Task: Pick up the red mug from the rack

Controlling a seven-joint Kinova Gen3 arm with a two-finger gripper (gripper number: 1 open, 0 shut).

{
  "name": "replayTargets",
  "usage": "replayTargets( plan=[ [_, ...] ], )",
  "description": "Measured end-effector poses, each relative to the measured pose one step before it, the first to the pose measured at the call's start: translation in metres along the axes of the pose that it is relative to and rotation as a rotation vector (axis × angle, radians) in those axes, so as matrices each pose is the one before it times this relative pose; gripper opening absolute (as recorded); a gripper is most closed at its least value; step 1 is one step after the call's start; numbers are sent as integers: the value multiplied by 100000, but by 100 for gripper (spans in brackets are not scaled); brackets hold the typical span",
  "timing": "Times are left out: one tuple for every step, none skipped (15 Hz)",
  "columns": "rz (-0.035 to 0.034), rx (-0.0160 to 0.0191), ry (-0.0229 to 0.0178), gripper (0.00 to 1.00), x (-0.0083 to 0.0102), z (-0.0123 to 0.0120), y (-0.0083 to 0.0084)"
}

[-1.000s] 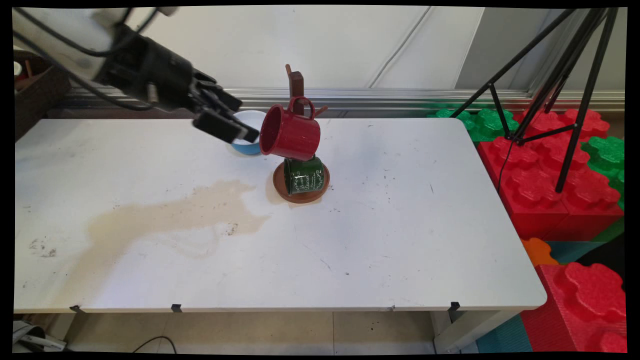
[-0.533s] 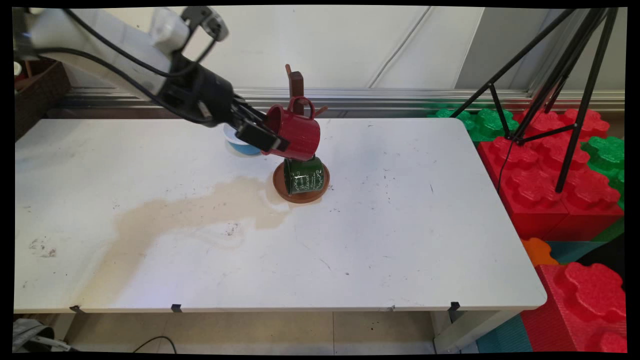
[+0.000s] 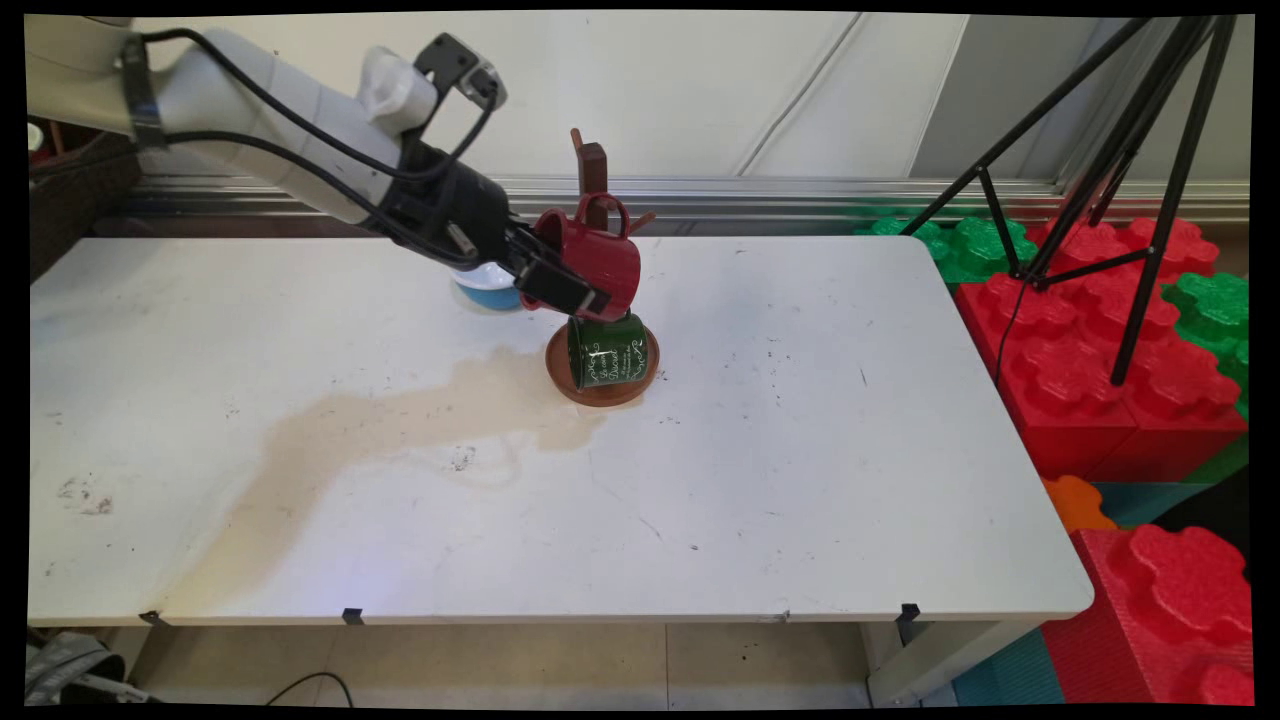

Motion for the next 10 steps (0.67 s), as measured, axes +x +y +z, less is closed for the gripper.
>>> replayTargets(
  plan=[
    [-227,15,14,100,59,502,-1],
    [-71,29,10,100,48,344,0],
    [0,-52,8,0,57,312,12],
    [78,-39,12,0,57,243,14],
    [91,-72,50,0,72,213,19],
    [112,-64,60,0,52,145,10],
    [162,-129,319,0,104,145,21],
    [234,-113,375,0,105,88,8],
    [391,-176,346,0,97,11,6],
    [388,-72,218,0,52,-135,-4]
  ],
)
